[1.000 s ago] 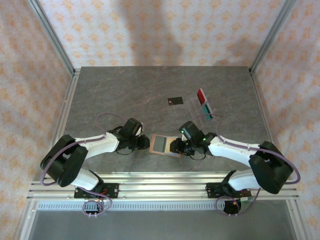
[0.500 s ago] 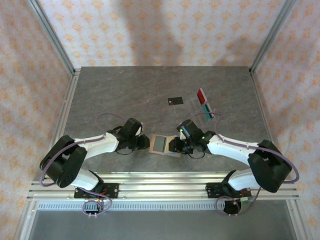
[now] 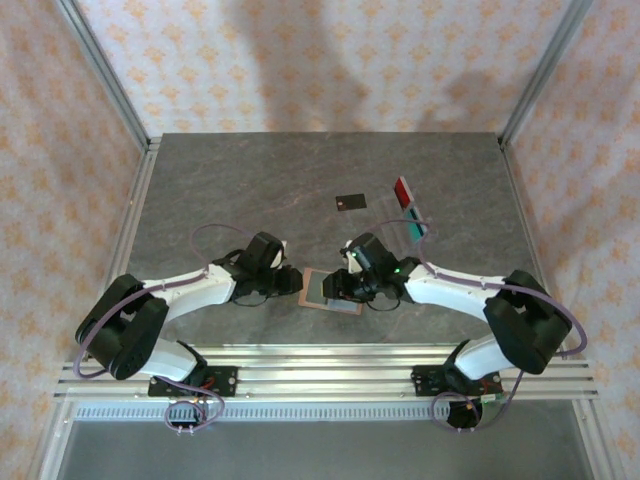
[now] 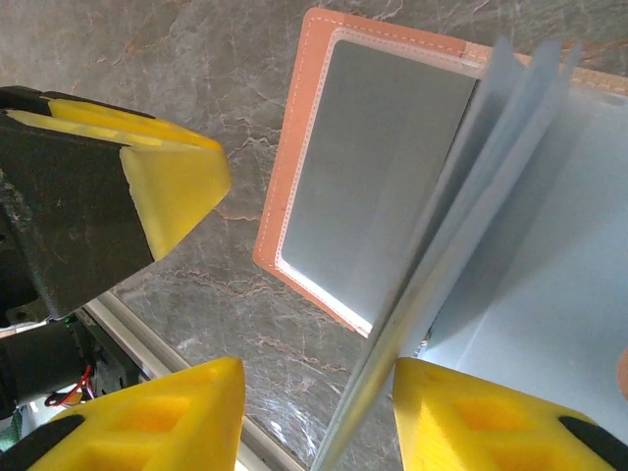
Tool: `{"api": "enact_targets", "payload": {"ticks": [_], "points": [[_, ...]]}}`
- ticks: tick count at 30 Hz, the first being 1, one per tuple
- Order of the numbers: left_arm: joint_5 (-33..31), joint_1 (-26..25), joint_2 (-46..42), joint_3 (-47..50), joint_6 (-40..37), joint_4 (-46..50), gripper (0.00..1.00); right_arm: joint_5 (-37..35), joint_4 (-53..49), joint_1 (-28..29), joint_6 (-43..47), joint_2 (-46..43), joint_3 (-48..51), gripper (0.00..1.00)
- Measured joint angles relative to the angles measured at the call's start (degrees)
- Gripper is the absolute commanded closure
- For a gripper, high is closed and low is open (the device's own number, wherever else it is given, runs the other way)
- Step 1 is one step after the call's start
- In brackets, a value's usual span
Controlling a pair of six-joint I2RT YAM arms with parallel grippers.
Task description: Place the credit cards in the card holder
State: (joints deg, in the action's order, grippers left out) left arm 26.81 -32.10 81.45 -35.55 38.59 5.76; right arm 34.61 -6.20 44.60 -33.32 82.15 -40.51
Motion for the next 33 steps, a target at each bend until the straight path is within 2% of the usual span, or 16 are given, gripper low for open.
{"api": "enact_targets", "payload": {"ticks": [3, 9, 13, 20, 23, 30, 33], "points": [[0.9, 0.5, 0.0, 0.0, 0.5, -0.1, 0.67, -0.1, 0.1, 0.0, 0.2, 0.0, 0.0, 0.5], [2.8, 1.1, 0.0, 0.0, 1.8, -1.2, 0.57, -0.4, 2.1, 0.0, 0.5, -0.1, 0.3, 0.47], [4.6, 1.1, -0.2, -0.1, 3.0, -3.1, 0.5, -0.6, 4.9, 0.0, 0.5, -0.8, 1.5, 0.47], [7.6, 1.1, -0.3, -2.0, 4.0, -6.4, 0.49, -0.4, 10.3, 0.0, 0.4, -0.7, 2.3, 0.54], [8.7, 1.1, 0.0, -2.0, 4.9, -8.4, 0.52, -0.3, 11.8, 0.0, 0.3, -0.4, 2.8, 0.56], [9.0, 1.1, 3.1, -2.0, 5.2, -10.1, 0.73, -1.7, 10.8, 0.0, 0.5, 0.0, 3.7, 0.58], [8.8, 1.1, 3.8, -2.0, 4.8, -9.9, 0.75, -3.0, 9.5, 0.0, 0.9, 0.0, 3.7, 0.57]]}}
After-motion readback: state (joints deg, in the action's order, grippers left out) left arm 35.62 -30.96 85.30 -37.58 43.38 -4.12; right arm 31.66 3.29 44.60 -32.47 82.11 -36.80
